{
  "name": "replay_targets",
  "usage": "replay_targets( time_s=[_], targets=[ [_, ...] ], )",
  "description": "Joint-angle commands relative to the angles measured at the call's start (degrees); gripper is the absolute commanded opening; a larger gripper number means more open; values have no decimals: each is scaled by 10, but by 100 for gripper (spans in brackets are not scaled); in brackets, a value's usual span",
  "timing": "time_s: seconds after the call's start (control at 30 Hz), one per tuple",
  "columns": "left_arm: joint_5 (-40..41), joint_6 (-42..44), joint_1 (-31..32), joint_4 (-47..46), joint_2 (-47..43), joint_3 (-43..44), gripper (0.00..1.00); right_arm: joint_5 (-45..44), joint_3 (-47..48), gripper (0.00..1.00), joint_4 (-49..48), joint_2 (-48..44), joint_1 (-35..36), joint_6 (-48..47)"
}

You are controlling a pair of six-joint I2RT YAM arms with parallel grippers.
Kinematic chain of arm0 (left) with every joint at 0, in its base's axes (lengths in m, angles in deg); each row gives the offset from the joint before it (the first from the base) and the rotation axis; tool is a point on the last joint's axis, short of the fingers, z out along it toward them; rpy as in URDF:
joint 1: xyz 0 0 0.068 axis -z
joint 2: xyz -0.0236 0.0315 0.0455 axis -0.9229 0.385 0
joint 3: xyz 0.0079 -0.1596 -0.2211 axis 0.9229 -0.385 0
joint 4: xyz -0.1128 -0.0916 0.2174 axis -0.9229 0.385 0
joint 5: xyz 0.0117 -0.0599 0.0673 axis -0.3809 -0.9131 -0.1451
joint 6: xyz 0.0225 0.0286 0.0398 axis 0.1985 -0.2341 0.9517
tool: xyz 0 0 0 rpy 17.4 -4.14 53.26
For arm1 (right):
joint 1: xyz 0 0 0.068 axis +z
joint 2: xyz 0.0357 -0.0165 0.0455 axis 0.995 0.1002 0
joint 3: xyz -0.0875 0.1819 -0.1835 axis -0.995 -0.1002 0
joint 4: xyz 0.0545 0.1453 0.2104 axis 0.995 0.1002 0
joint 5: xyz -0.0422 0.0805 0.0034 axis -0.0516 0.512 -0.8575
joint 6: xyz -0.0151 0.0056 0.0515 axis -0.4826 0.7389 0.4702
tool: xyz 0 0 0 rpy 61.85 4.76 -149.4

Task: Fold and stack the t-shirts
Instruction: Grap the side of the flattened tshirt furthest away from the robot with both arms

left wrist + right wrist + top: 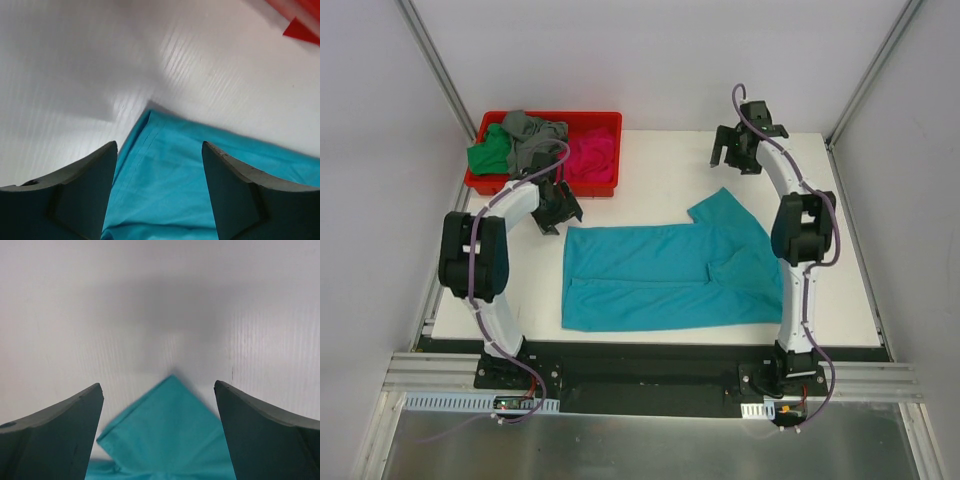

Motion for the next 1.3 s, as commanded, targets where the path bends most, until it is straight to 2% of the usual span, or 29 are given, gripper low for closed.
replay_targets(
  time_s=[0.0, 0.17, 0.33, 0.47, 0.67, 1.17, 1.27],
  targets=[
    [13, 12, -5, 18, 61, 71, 63, -9, 119, 95, 43, 76, 5, -35],
    [8, 12, -5, 21, 88, 62, 54, -9, 131, 93, 38, 119, 20, -47],
    [-5, 12, -5, 21, 94, 41, 29, -48, 137, 88, 55, 143, 39, -84],
    [-25, 11, -4, 21, 92, 32, 0, -57, 131, 72, 72, 149, 50, -100],
    [-17, 14, -2, 19, 70, 14, 0, -89, 83, 36, 70, 125, 52, -83],
    [-30, 22, 8, 1, 39, 6, 0, -91, 24, 34, 63, 78, 38, -65],
    [-32, 21, 11, 0, 39, 6, 0, -93, 16, 28, 63, 70, 34, -63]
  ],
)
